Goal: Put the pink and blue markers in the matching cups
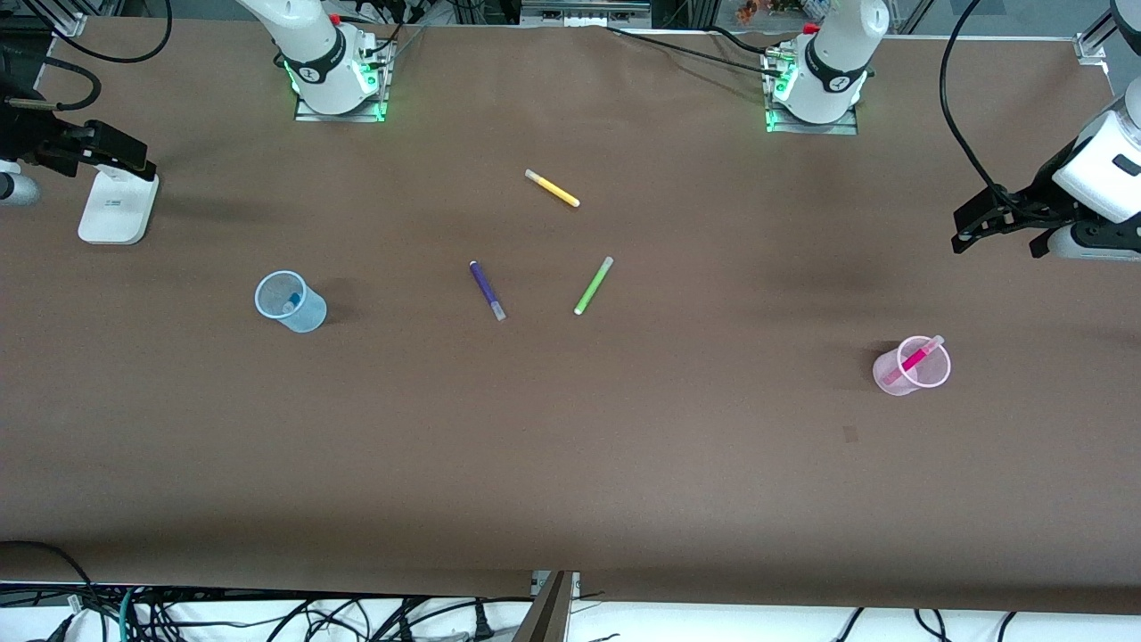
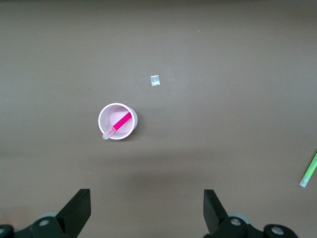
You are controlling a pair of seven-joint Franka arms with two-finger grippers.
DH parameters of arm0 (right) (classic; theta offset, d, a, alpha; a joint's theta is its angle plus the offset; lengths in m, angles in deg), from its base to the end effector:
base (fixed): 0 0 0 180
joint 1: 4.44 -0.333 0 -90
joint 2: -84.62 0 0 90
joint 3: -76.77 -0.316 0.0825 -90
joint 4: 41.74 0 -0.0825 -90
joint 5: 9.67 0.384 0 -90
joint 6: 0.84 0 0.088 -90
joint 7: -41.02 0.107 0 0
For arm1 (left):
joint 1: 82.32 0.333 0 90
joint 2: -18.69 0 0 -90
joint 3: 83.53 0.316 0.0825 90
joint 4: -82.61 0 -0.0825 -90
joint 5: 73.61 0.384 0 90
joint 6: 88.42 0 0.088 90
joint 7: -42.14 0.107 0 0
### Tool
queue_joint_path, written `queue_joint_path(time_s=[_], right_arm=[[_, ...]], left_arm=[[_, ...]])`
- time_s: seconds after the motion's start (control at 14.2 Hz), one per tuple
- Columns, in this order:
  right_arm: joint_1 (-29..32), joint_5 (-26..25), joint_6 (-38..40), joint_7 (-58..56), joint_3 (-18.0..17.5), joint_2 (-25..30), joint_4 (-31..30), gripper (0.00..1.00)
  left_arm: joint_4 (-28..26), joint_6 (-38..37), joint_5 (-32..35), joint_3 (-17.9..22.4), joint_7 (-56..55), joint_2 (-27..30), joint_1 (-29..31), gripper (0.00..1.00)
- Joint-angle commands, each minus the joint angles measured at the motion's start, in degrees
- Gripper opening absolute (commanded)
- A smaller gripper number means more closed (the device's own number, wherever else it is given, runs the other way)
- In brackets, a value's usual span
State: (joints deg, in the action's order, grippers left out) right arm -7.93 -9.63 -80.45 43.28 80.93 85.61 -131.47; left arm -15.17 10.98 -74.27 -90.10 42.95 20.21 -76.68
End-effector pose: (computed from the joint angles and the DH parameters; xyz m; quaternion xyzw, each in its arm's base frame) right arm 0.5290 -0.0065 0.6217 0.9965 -0.0254 -0.0796 0.0001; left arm 0.5585 -0.0109 0.5891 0.9995 -0.0144 0.0273 0.0042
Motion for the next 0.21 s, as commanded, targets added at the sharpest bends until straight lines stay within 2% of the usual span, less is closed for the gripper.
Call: queue_joint_path(time_s=[0.0, 0.14], right_arm=[[0.5, -0.57, 0.96, 0.29, -0.38, -0.82, 1.67, 1.0], [0.5, -0.57, 0.78, 0.29, -0.38, -0.82, 1.67, 1.0]], left_arm=[[-1.02, -0.44, -1.36, -0.46, -0.01, 1.39, 0.6, 1.0], [-1.02, -0.7, -1.36, -0.46, -0.01, 1.39, 0.6, 1.0]])
